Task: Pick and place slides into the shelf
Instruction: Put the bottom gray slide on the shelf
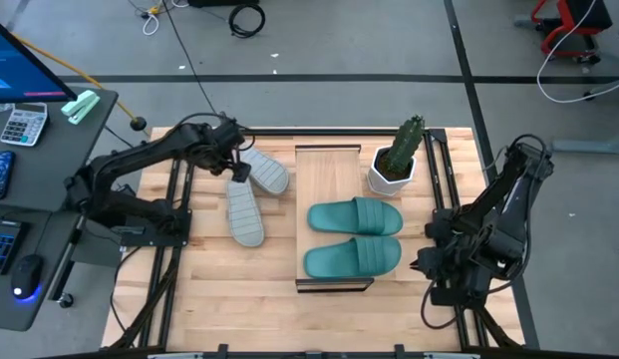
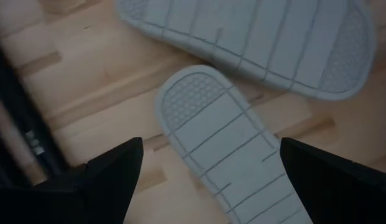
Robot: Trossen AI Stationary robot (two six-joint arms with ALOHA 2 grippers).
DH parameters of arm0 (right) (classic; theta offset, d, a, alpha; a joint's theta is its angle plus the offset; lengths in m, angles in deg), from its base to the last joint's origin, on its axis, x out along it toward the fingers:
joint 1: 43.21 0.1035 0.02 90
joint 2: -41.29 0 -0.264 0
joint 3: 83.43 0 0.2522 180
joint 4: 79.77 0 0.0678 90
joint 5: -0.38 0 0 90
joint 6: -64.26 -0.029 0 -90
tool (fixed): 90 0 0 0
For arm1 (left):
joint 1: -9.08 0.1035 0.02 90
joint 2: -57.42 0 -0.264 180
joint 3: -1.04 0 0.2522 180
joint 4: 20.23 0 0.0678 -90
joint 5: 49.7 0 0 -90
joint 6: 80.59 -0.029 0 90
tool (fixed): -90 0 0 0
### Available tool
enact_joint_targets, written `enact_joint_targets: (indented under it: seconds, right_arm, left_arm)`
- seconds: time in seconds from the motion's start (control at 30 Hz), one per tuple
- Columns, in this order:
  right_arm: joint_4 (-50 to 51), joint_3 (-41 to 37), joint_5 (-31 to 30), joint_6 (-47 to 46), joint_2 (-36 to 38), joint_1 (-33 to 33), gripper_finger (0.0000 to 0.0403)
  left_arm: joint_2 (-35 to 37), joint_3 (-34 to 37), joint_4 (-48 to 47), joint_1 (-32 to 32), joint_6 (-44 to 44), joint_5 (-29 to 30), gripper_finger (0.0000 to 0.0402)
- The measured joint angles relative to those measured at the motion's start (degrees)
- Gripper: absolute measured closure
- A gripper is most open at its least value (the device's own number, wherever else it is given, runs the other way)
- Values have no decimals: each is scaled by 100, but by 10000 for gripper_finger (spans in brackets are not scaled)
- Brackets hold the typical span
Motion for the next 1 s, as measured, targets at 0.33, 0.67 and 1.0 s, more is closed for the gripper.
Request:
enact_joint_targets:
  seconds: [0.33, 0.67, 1.0]
  right_arm:
    - [-258, -1, 2, -11, -137, 0, 373]
    - [-275, -2, 0, -87, -137, 0, 373]
    - [-275, -1, 0, -90, -141, 0, 373]
  left_arm:
    - [-229, 2, 124, 604, -707, -347, 17]
    - [-235, 2, -122, 1225, -1158, -1226, 17]
    - [-268, 293, 275, 1262, -1418, -1442, 17]
